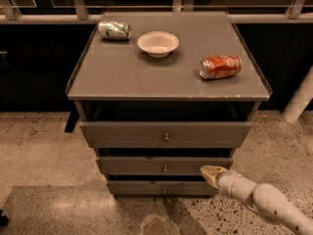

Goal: Open middle drawer

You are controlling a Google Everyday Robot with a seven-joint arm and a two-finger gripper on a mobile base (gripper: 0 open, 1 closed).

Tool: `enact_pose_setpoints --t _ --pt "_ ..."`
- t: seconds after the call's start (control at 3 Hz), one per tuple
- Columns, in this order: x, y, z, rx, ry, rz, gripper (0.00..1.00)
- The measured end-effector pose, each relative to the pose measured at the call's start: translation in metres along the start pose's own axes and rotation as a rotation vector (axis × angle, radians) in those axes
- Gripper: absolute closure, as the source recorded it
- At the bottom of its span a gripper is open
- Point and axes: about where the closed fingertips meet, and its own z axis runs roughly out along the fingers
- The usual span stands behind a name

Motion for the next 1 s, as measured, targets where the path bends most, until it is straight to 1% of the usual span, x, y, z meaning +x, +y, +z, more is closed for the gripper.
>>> enact_pose_setpoints --t 0.33,0.67,1.0 --pt "-0.004 -0.023 0.024 0.026 -0.033 -0.004 1.00" --pt "-0.022 -0.049 0.042 0.041 -0.057 -0.047 1.00" --pt "-0.046 -0.067 0.051 0.063 -0.049 -0.094 1.00"
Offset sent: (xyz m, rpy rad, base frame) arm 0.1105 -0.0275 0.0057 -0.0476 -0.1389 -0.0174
